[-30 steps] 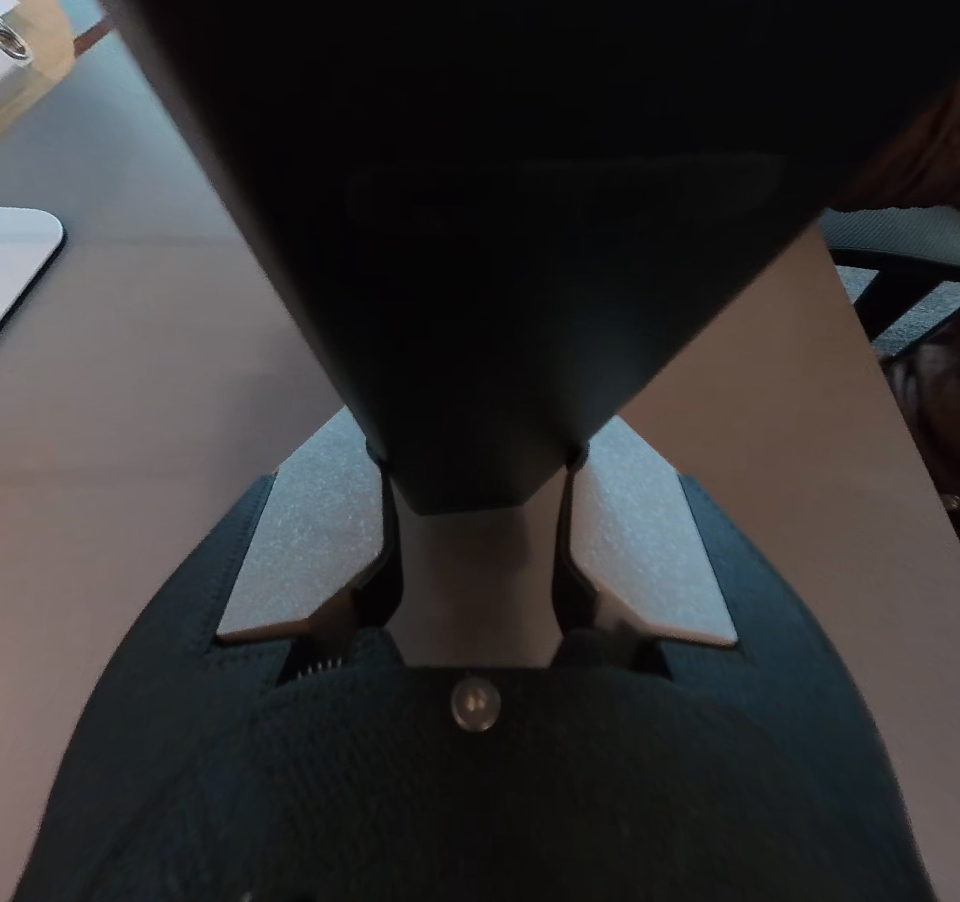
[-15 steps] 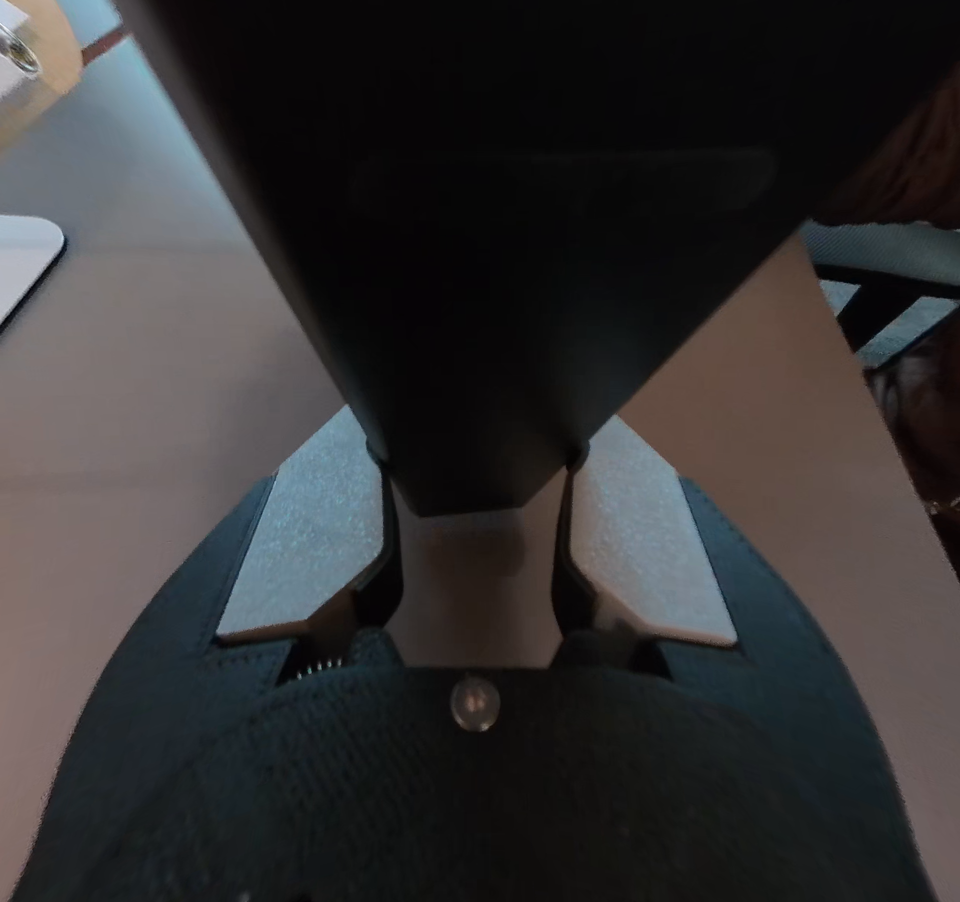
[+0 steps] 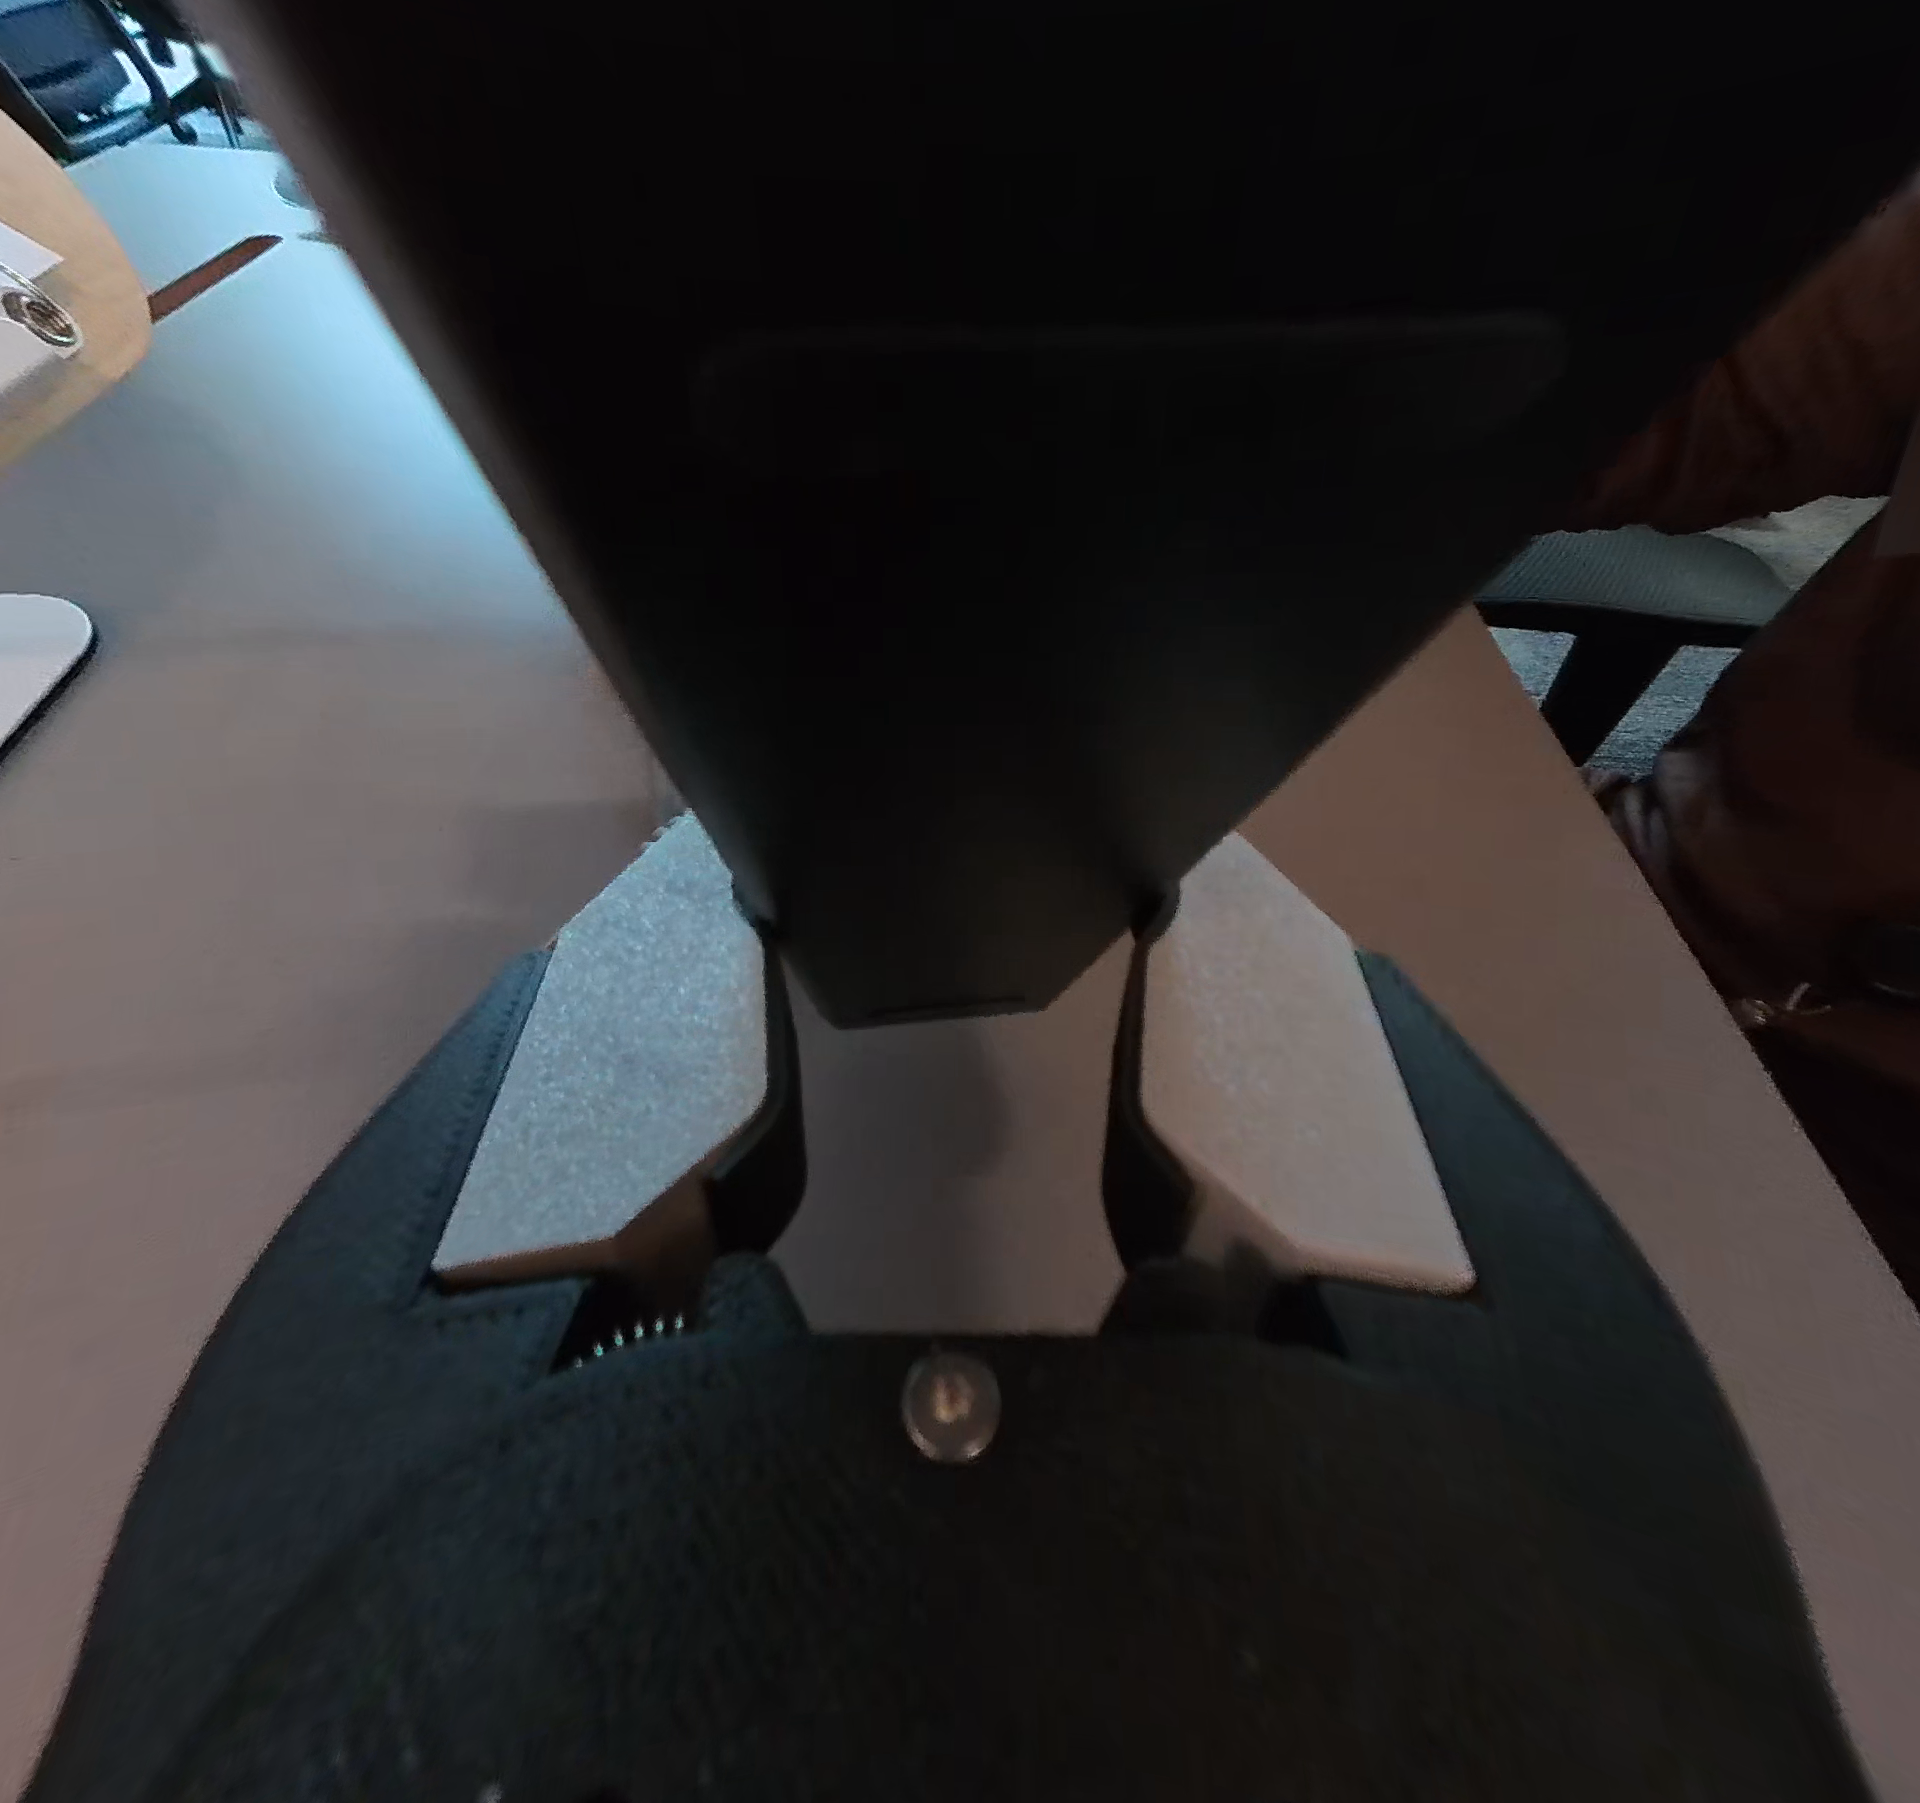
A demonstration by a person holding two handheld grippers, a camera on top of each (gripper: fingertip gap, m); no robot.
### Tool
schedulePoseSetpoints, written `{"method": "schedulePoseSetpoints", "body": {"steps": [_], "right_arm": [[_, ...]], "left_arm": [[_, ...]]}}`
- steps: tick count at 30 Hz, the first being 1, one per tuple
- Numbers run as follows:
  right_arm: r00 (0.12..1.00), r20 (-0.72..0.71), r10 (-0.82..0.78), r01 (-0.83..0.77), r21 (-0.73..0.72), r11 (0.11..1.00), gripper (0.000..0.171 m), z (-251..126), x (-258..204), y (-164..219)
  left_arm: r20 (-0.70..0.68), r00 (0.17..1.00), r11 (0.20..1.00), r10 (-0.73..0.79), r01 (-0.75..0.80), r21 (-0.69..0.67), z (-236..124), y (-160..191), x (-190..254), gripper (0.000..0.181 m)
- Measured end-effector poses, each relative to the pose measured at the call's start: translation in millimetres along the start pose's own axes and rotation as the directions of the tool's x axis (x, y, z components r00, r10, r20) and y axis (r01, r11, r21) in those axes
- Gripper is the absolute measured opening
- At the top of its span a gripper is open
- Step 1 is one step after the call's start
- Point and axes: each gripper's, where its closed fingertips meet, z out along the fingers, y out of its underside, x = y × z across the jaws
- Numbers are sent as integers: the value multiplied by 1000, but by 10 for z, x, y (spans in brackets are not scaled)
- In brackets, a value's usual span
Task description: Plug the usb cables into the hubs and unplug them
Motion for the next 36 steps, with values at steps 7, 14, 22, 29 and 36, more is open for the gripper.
{"method": "schedulePoseSetpoints", "body": {"steps": [7,14,22,29,36], "right_arm": [[1000,-17,-24,23,-70,997,1,70,-15,77],[997,-37,-63,59,-97,994,0,86,-37,74],[996,-53,-77,69,-147,987,0,131,-26,137],[994,-66,-86,75,-153,985,0,136,-11,138],[994,-72,-79,68,-135,988,0,118,3,116]], "left_arm": [[20,1000,1000,21,-21,6,-53,-34,-9,67],[18,999,999,35,-35,-7,-38,-19,14,67],[22,999,999,37,-37,-16,-20,-3,10,67],[20,999,999,39,-38,-19,-10,0,16,67],[18,999,999,36,-36,-27,-4,11,25,67]]}}
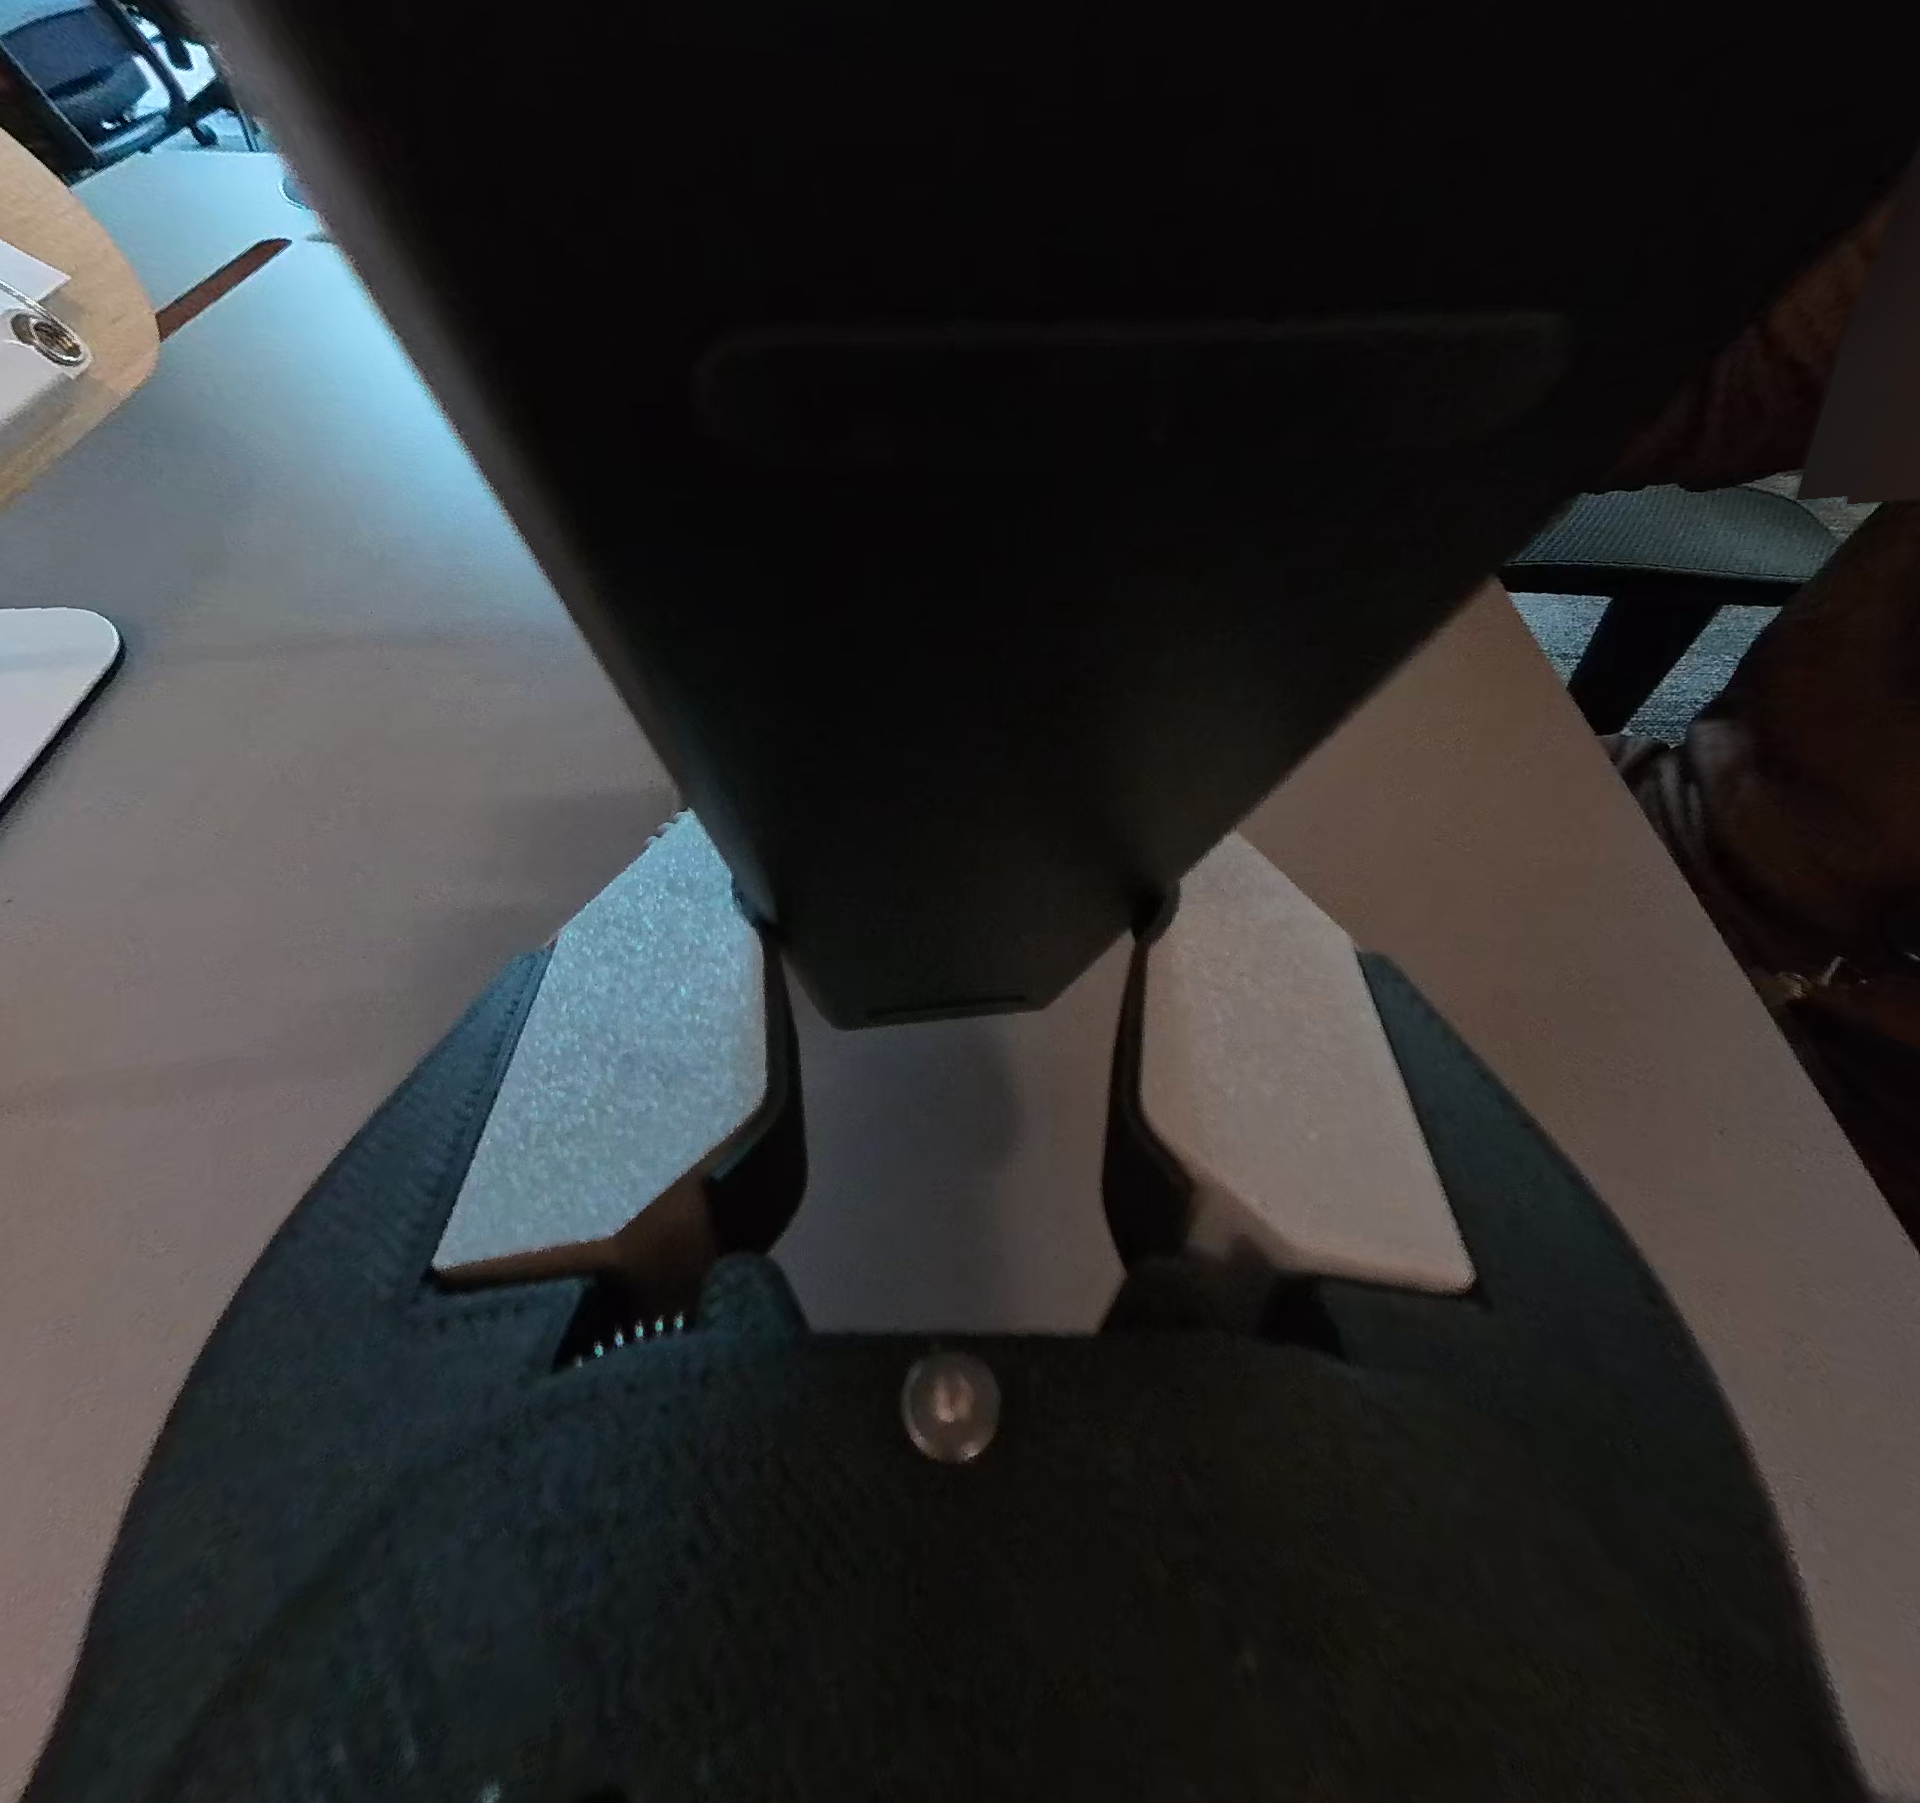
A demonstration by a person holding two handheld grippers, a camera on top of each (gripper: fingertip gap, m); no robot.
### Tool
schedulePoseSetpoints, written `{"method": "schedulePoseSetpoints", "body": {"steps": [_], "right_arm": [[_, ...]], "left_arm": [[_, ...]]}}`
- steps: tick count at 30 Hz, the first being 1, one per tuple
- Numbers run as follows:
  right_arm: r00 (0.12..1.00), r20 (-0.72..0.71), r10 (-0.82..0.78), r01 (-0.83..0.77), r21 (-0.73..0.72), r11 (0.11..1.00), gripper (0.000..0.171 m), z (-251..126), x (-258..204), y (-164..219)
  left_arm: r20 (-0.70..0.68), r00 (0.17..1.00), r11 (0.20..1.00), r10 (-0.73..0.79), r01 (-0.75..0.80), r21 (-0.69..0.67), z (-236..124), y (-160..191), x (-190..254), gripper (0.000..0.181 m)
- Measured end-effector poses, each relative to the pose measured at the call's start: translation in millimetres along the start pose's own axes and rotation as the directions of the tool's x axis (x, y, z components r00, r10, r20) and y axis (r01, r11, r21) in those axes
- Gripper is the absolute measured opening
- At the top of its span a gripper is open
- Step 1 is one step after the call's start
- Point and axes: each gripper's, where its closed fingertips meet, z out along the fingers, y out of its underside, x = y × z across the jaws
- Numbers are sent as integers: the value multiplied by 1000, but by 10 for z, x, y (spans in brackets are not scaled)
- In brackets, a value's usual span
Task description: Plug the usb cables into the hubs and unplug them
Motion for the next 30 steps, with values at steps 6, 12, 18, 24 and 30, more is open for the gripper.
{"method": "schedulePoseSetpoints", "body": {"steps": [6,12,18,24,30], "right_arm": [[1000,-8,-8,8,-14,1000,0,-3,4,20],[1000,4,-13,13,11,1000,0,-35,-26,-29],[999,9,-36,36,-15,999,0,2,-63,-3],[999,-15,-39,38,-44,998,0,6,-36,29],[997,-43,-64,61,-83,995,0,19,-25,68]], "left_arm": [[-1,1000,1000,-1,1,-31,30,50,2,67],[2,1000,999,-6,6,-45,43,75,-5,67],[-2,1000,998,-9,9,-63,62,101,5,67],[8,1000,996,-2,3,-93,86,139,1,67],[16,1000,993,10,-8,-120,115,171,4,67]]}}
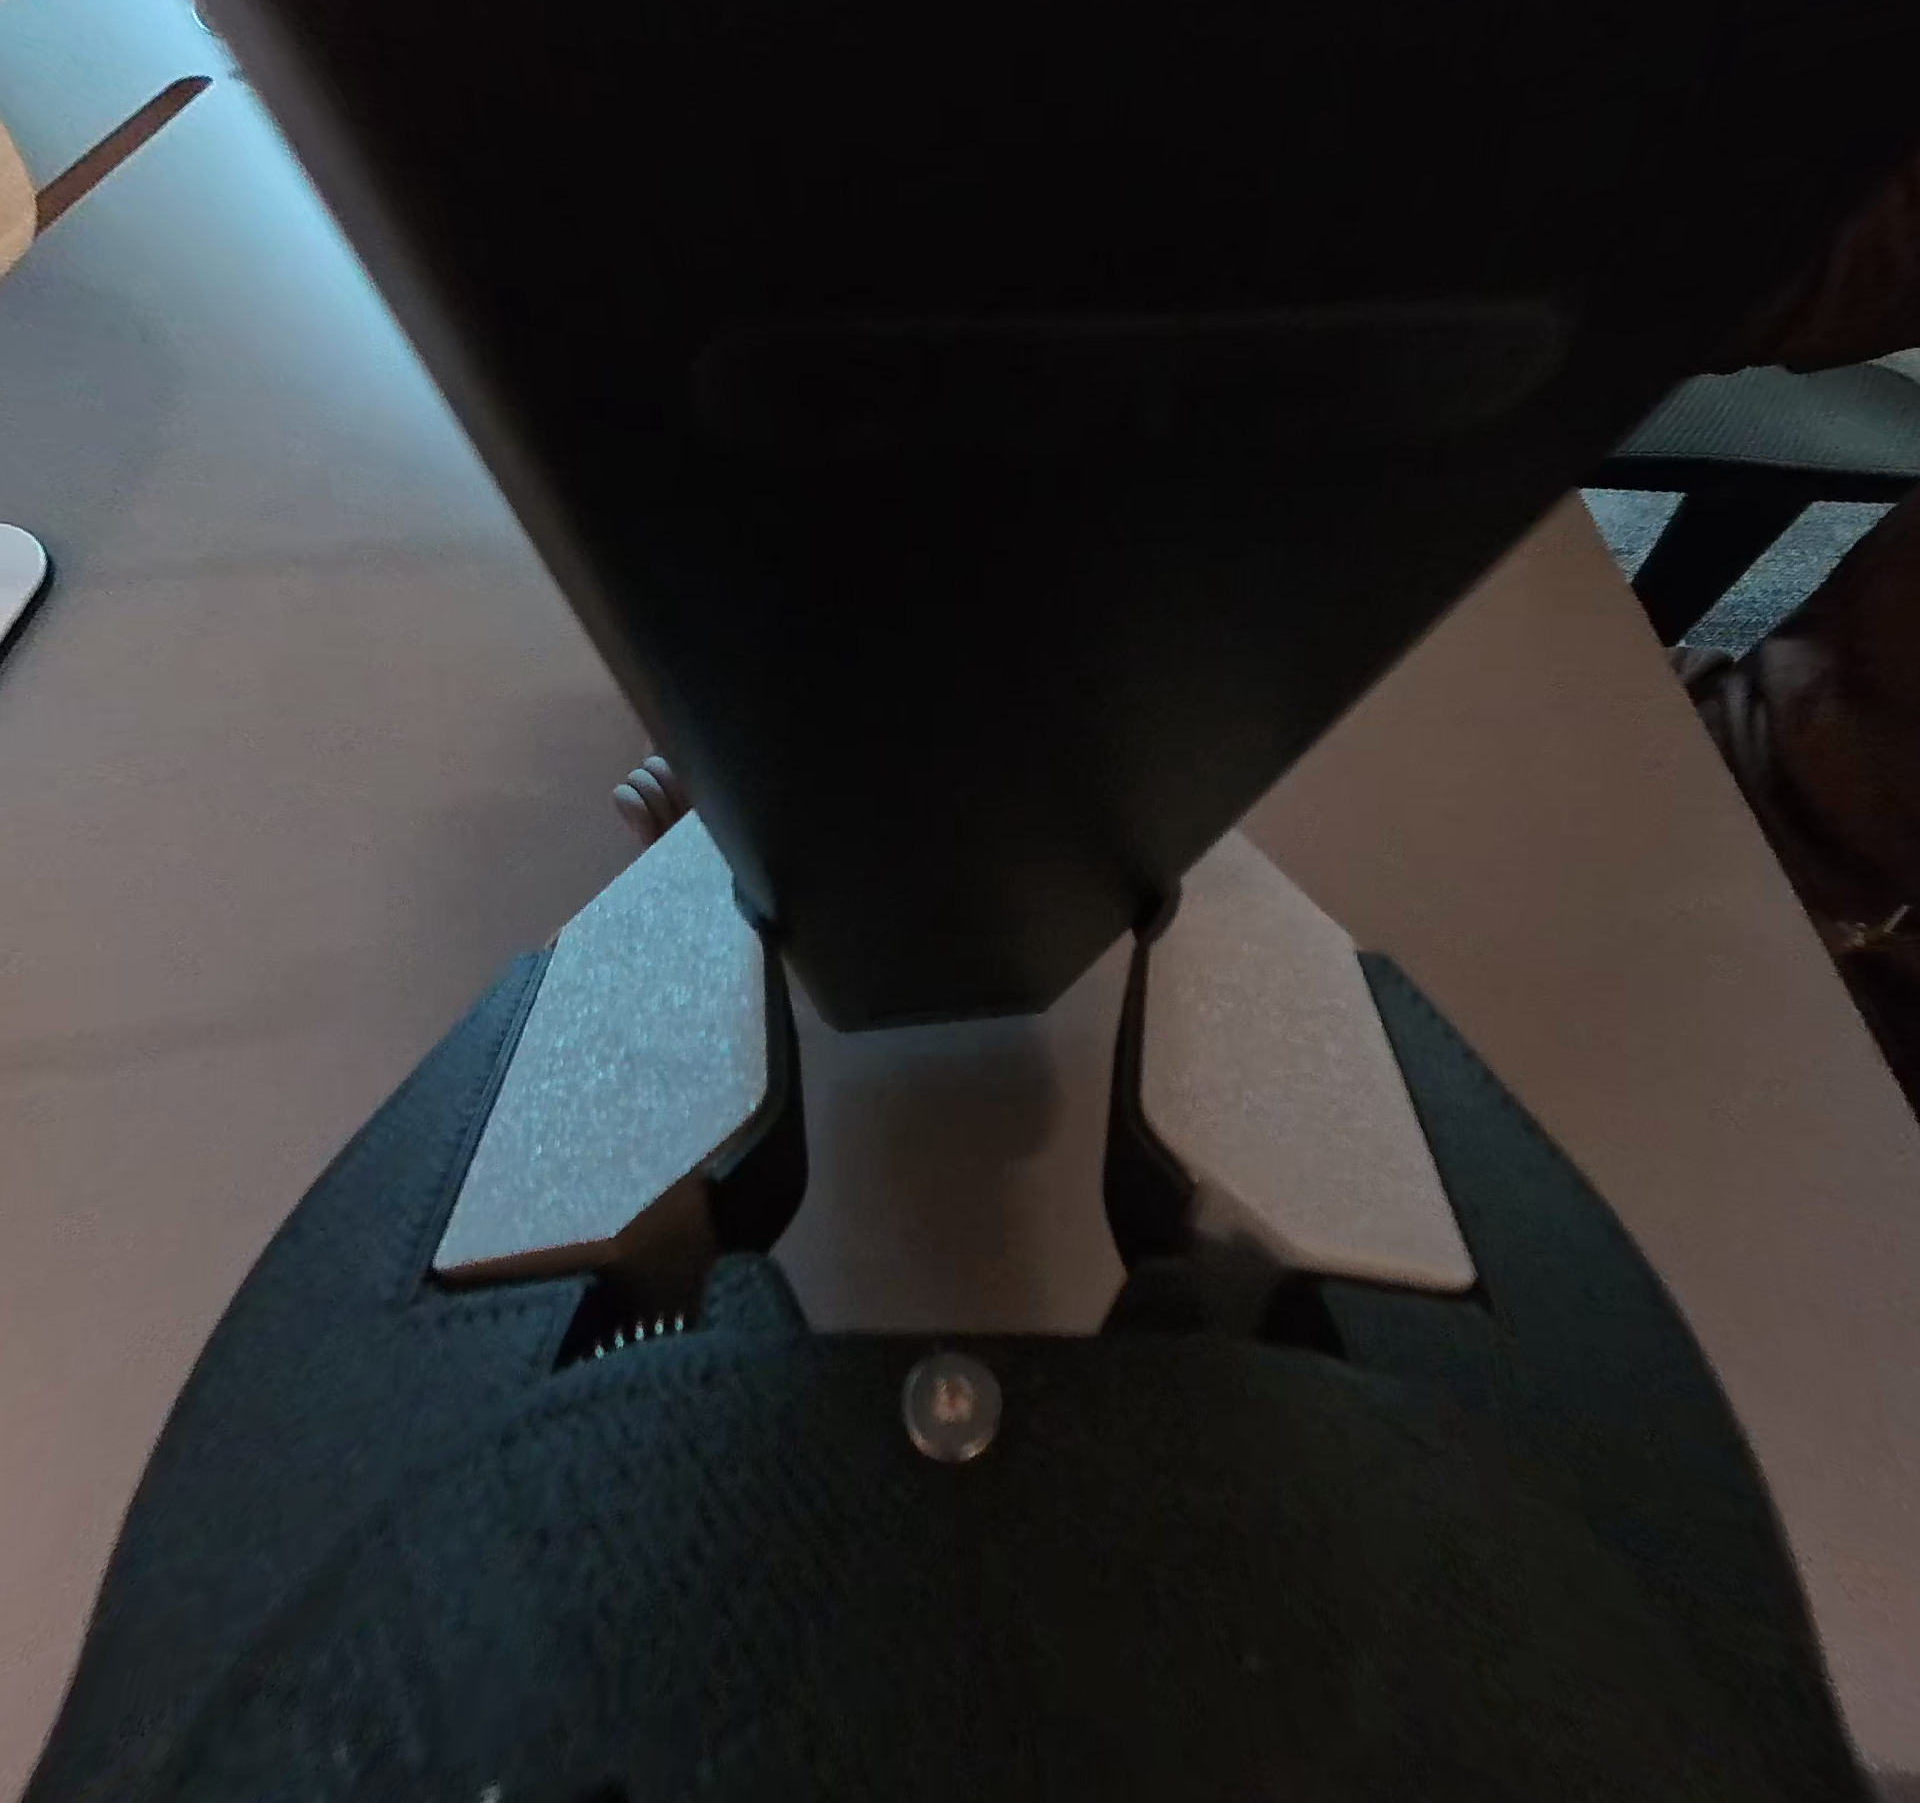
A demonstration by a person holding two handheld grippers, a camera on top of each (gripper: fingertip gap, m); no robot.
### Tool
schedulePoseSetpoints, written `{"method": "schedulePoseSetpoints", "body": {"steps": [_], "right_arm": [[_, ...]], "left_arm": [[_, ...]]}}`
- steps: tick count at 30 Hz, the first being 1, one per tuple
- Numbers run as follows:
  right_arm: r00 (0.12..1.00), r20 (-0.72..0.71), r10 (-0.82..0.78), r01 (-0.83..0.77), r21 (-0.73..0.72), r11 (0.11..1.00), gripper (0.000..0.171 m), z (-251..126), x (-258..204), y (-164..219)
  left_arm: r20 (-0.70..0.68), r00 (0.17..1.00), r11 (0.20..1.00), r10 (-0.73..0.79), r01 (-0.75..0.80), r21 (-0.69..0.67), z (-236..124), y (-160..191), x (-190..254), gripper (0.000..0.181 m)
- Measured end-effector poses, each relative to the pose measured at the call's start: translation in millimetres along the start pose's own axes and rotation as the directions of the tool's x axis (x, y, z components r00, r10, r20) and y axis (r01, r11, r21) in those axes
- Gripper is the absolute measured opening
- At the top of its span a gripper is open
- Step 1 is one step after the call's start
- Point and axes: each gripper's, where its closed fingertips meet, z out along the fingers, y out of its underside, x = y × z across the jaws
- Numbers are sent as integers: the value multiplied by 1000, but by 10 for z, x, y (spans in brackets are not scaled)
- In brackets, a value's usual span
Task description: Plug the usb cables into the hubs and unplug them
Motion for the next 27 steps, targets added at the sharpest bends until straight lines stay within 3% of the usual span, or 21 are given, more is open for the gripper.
{"method": "schedulePoseSetpoints", "body": {"steps": [3,9,14,27], "right_arm": [[1000,14,1,-1,17,1000,1,2,-6,-1],[991,115,67,-88,185,979,0,-148,29,-45],[995,104,6,-34,269,963,0,-232,13,-113],[995,102,17,-42,254,966,0,-190,-3,-146]], "left_arm": [[-2,1000,1000,3,-3,6,-4,-8,3,67],[-13,1000,997,-19,20,71,-73,-99,-3,67],[-43,998,989,-47,52,139,-137,-191,8,67],[-46,999,993,-14,20,114,-148,-176,22,67]]}}
